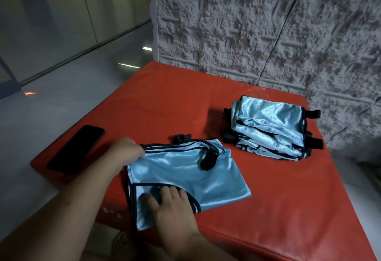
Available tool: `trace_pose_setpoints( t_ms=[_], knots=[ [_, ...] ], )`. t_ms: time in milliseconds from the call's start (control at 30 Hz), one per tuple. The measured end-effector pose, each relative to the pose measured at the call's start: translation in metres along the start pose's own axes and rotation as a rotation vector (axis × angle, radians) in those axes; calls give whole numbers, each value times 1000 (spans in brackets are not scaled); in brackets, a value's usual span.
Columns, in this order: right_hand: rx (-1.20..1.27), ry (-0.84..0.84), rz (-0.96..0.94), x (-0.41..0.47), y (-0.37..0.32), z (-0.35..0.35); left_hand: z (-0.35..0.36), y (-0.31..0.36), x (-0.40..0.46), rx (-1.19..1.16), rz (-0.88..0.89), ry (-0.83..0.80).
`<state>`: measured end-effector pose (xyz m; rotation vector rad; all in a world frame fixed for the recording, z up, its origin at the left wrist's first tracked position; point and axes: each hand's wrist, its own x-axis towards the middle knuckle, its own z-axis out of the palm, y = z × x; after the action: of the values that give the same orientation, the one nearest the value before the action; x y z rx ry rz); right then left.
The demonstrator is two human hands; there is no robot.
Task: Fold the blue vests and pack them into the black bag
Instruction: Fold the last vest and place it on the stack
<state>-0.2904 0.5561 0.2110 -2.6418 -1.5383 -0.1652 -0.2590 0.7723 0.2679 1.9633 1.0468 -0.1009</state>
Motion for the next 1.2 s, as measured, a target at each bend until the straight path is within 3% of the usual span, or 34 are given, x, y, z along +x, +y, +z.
trace_pose_setpoints(
  t_ms=[367,667,800,1067,1200],
  knots=[
    [218,92,0,-10,4,-21,-15,-7,-7,-155,-32,-1],
    [748,193,496,-27,23,-55,-11,27,-25,-535,-11,-147],
    [978,248,679,-37,48,-69,11,59,-28,-676,36,-133],
    [1101,271,1006,-61,119,-58,89,120,-44,-743,185,-64],
    [1128,278,1110,-66,147,-46,120,134,-46,-800,245,-104]
  ],
)
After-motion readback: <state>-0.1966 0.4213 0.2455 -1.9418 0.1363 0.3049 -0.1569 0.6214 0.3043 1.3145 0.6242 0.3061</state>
